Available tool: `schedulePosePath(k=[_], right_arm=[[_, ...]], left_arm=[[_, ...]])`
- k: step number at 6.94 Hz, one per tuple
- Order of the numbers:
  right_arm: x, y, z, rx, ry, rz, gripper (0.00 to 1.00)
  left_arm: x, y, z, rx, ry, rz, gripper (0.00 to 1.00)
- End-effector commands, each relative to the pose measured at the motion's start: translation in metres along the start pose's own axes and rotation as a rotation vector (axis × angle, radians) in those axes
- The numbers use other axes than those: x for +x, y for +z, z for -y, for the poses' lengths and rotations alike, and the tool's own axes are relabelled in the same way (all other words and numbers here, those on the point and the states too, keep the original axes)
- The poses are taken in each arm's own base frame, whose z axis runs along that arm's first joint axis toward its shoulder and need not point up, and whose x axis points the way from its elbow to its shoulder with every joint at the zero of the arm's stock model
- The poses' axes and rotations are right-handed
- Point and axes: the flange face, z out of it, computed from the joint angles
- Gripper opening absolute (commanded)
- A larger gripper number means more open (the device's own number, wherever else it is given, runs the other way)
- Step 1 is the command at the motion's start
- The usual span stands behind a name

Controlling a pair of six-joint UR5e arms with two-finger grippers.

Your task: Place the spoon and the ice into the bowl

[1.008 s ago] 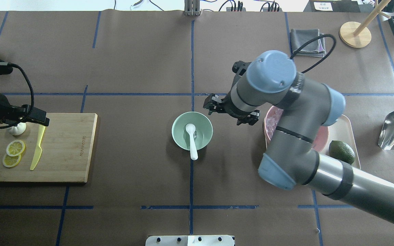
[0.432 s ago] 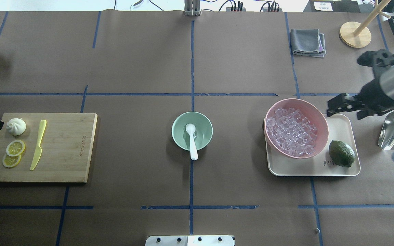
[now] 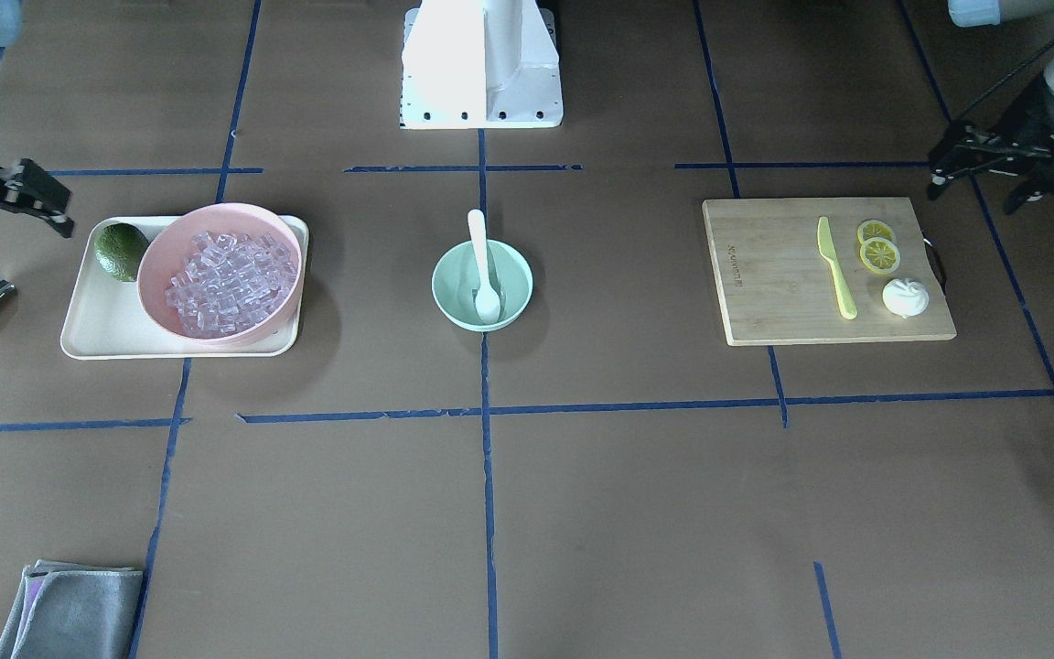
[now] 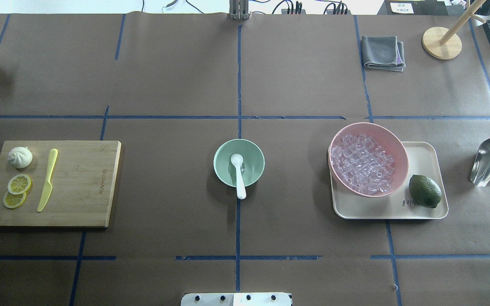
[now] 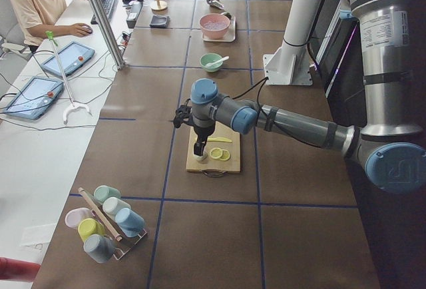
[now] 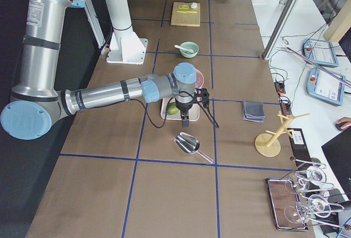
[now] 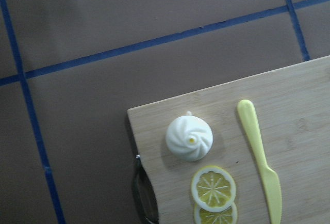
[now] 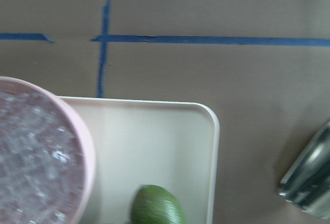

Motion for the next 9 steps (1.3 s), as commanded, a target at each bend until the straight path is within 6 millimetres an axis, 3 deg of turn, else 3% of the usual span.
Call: schedulePosePath(k=[1,2,3,5,7,8,9], right_arm=[[0.086,-0.011,-0.028,-0.027,-0.067,0.003,0.99],[0.101,-0.019,-0.035,-0.042,-0.084,0.001,0.99],[0.112,-0.024,-0.04,-0.04,-0.073,-0.008,0.99],[0.126,-0.019,-0.045,-0.049,-0.041,-0.008,0.99],[0.139,-0.011,-0.037,-0.062,-0.025,-0.01,0.99],[0.141,-0.01,-0.038,-0.063,-0.02,-0.012,0.99],[0.141,-0.011,-0.037,-0.061,-0.02,-0.011,0.99]], left_arm=[[-0.045,-0.021,-0.004,-0.059,-0.042,-0.003,0.99],[-0.047,-0.032,0.005,-0.09,-0.097,-0.005,0.99],[-0.058,-0.039,0.0,-0.092,-0.143,-0.004,1.0],[-0.084,-0.021,-0.038,-0.125,-0.203,-0.009,1.0],[-0.095,-0.032,-0.037,-0.086,-0.214,-0.001,1.0],[-0.102,-0.027,-0.036,-0.095,-0.222,-0.001,1.0],[-0.105,-0.029,-0.024,-0.079,-0.209,0.005,1.0]])
